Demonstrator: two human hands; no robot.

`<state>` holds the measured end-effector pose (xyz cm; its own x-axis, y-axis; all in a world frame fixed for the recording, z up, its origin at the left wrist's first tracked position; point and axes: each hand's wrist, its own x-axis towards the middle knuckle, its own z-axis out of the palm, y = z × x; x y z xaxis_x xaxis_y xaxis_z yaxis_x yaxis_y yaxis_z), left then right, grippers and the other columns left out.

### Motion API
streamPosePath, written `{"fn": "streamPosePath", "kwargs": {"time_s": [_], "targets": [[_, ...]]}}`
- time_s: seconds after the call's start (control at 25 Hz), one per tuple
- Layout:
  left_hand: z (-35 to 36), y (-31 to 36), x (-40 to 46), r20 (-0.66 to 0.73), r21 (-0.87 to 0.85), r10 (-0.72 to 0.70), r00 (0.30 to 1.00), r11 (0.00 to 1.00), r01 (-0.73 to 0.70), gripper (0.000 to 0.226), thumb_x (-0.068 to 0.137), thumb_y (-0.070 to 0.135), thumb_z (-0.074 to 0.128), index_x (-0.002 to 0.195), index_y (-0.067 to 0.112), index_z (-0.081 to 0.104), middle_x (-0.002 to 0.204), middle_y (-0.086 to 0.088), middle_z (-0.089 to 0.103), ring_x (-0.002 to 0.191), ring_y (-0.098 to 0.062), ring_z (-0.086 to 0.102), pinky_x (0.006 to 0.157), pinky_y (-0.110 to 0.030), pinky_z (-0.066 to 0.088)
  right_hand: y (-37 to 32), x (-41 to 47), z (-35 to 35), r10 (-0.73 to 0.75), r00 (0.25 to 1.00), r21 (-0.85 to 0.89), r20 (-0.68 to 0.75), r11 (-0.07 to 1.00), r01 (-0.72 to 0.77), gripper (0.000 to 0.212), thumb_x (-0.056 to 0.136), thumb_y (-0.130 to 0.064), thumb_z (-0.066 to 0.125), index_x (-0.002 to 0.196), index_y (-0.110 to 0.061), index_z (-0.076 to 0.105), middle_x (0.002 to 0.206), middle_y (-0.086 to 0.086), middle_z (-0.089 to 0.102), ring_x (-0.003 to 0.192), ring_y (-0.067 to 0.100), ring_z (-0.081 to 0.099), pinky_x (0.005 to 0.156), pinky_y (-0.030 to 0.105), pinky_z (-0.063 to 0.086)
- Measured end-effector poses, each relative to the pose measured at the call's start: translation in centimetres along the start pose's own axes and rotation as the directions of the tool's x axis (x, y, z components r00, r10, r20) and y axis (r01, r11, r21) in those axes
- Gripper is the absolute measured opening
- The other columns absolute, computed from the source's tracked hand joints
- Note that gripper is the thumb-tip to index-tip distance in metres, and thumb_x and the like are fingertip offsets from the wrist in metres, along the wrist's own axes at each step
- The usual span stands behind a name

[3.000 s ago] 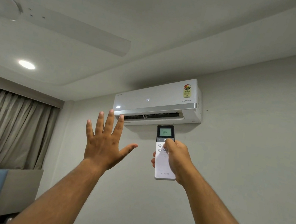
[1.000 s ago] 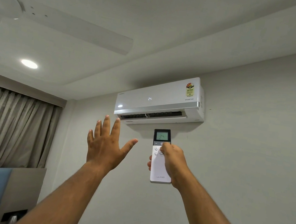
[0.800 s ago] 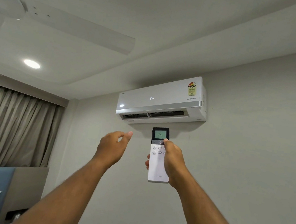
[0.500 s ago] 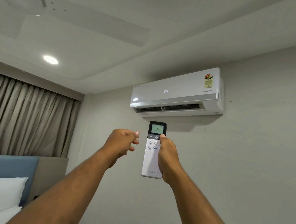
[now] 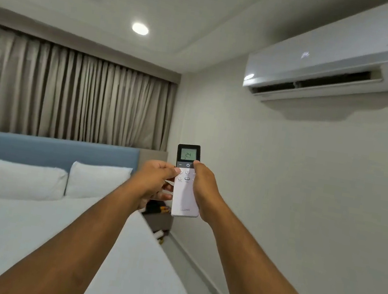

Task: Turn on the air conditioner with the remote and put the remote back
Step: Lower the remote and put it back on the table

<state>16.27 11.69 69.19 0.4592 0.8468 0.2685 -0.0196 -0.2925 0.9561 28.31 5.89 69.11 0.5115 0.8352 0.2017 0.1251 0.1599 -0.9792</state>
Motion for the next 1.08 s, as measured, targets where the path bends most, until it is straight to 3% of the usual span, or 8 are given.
{"fn": "streamPosePath", "kwargs": {"time_s": [0.12, 0.24, 0.4, 0.56, 0.68, 0.8, 0.96, 1.08], "targets": [[-2.6, -6.4, -1.9, -0.071, 0.008, -0.129, 0.989, 0.992, 0.130, 0.018, 0.095, 0.023, 0.055, 0.097, 0.011, 0.068, 0.080, -0.004, 0.077, 0.073, -0.019, 0.069, 0.052, -0.028, 0.055, 6.1, -0.9, 3.3, 0.093, 0.994, -0.073, 0.054, 0.993, -0.089, 0.031, 0.097, -0.030, 0.034, 0.099, -0.015, 0.061, 0.084, 0.008, 0.069, 0.065, 0.020, 0.060, 0.057, 0.027, 0.042], [-5.2, -14.0, -4.8, -0.139, -0.005, -0.296, 0.945, 0.955, 0.298, 0.016, 0.094, 0.023, 0.055, 0.096, 0.013, 0.068, 0.087, -0.005, 0.076, 0.076, -0.021, 0.070, 0.055, -0.031, 0.056, 14.3, -2.8, 6.4, 0.190, 0.975, -0.133, 0.113, 0.976, -0.175, 0.027, 0.093, -0.019, 0.036, 0.089, -0.015, 0.062, 0.084, 0.007, 0.070, 0.069, 0.022, 0.062, 0.060, 0.028, 0.043], [-7.6, -24.3, -9.8, -0.212, -0.019, -0.511, 0.833, 0.854, 0.519, 0.014, 0.092, 0.022, 0.058, 0.095, 0.013, 0.068, 0.089, -0.006, 0.076, 0.070, -0.019, 0.069, 0.056, -0.030, 0.057, 25.5, -6.6, 10.0, 0.396, 0.900, -0.218, 0.183, 0.909, -0.355, 0.032, 0.090, -0.012, 0.037, 0.103, -0.003, 0.066, 0.102, 0.015, 0.074, 0.091, 0.035, 0.068, 0.070, 0.034, 0.048], [-8.3, -33.9, -15.0, -0.243, -0.067, -0.679, 0.693, 0.724, 0.686, 0.014, 0.092, 0.021, 0.058, 0.092, 0.012, 0.068, 0.086, -0.008, 0.076, 0.071, -0.021, 0.072, 0.055, -0.031, 0.058, 35.6, -10.8, 12.0, 0.520, 0.818, -0.260, 0.246, 0.849, -0.461, 0.029, 0.093, -0.009, 0.039, 0.100, -0.005, 0.068, 0.104, 0.017, 0.073, 0.086, 0.030, 0.067, 0.072, 0.034, 0.049], [-8.4, -41.4, -19.4, -0.287, -0.079, -0.757, 0.588, 0.630, 0.773, 0.014, 0.093, 0.022, 0.057, 0.094, 0.013, 0.067, 0.091, -0.003, 0.075, 0.074, -0.017, 0.073, 0.054, -0.029, 0.058, 43.4, -14.5, 13.2, 0.580, 0.760, -0.339, 0.293, 0.806, -0.485, 0.030, 0.097, -0.012, 0.040, 0.103, -0.018, 0.069, 0.106, 0.010, 0.072, 0.087, 0.024, 0.066, 0.072, 0.034, 0.052], [-7.5, -48.9, -24.5, -0.315, -0.129, -0.818, 0.481, 0.539, 0.832, 0.015, 0.094, 0.020, 0.056, 0.095, 0.011, 0.068, 0.091, 0.000, 0.075, 0.070, -0.014, 0.073, 0.059, -0.032, 0.062, 50.9, -18.6, 13.9, 0.652, 0.703, -0.421, 0.284, 0.743, -0.519, 0.029, 0.099, -0.012, 0.044, 0.110, -0.013, 0.071, 0.109, 0.010, 0.073, 0.092, 0.028, 0.067, 0.079, 0.041, 0.056], [-5.2, -57.5, -30.9, -0.343, -0.219, -0.887, 0.310, 0.397, 0.892, 0.012, 0.093, 0.016, 0.056, 0.091, 0.018, 0.068, 0.089, 0.002, 0.073, 0.074, -0.018, 0.071, 0.055, -0.032, 0.058, 59.9, -24.4, 13.8, 0.736, 0.634, -0.551, 0.237, 0.640, -0.536, 0.027, 0.099, -0.012, 0.049, 0.111, -0.006, 0.073, 0.112, 0.013, 0.074, 0.094, 0.029, 0.067, 0.081, 0.037, 0.055], [-3.6, -61.4, -33.7, -0.367, -0.214, -0.887, 0.281, 0.374, 0.902, 0.017, 0.093, 0.015, 0.055, 0.084, 0.025, 0.066, 0.094, -0.002, 0.073, 0.083, -0.023, 0.071, 0.056, -0.032, 0.057, 64.2, -26.8, 13.4, 0.752, 0.630, -0.625, 0.195, 0.590, -0.512, 0.027, 0.099, -0.013, 0.050, 0.107, -0.006, 0.074, 0.108, 0.013, 0.074, 0.090, 0.028, 0.066, 0.075, 0.033, 0.052]]}}
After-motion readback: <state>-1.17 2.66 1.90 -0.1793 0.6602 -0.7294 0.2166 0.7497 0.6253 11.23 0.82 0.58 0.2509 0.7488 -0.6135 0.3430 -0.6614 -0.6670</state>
